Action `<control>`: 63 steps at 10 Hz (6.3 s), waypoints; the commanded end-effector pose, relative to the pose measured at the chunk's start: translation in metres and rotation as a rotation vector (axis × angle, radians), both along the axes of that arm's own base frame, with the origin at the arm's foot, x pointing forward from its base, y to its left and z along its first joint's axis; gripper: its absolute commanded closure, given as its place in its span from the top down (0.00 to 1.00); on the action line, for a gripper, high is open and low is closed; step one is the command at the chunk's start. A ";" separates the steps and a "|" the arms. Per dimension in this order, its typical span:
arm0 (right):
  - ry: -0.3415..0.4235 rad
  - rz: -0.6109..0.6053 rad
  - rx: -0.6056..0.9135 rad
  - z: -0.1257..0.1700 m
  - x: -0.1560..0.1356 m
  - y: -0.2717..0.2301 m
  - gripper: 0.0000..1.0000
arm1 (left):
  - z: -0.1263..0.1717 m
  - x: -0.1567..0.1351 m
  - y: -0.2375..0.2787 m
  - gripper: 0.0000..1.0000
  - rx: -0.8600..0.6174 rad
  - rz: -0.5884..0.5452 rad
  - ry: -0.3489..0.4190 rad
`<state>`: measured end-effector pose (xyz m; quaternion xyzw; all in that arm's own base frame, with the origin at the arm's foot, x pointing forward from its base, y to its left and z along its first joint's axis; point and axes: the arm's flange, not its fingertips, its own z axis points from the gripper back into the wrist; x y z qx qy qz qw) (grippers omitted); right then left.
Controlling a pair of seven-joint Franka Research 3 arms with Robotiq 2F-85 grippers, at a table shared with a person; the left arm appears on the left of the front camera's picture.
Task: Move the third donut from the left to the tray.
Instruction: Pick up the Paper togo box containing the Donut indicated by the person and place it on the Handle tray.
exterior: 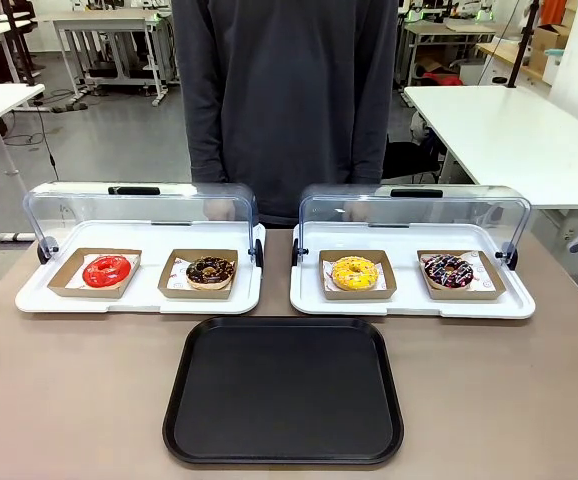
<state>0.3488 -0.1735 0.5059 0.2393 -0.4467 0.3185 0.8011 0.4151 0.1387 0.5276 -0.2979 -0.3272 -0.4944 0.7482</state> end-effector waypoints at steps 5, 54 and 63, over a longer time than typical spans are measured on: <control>-0.035 0.011 0.005 0.001 0.004 -0.002 1.00 | 0.002 0.000 0.000 1.00 -0.001 -0.016 -0.006; 0.012 0.550 -0.912 -0.144 0.092 0.365 1.00 | 0.002 0.000 0.000 1.00 -0.001 -0.016 -0.006; 0.032 0.541 -0.964 -0.177 0.140 0.372 1.00 | 0.002 0.000 0.000 1.00 -0.001 -0.016 -0.006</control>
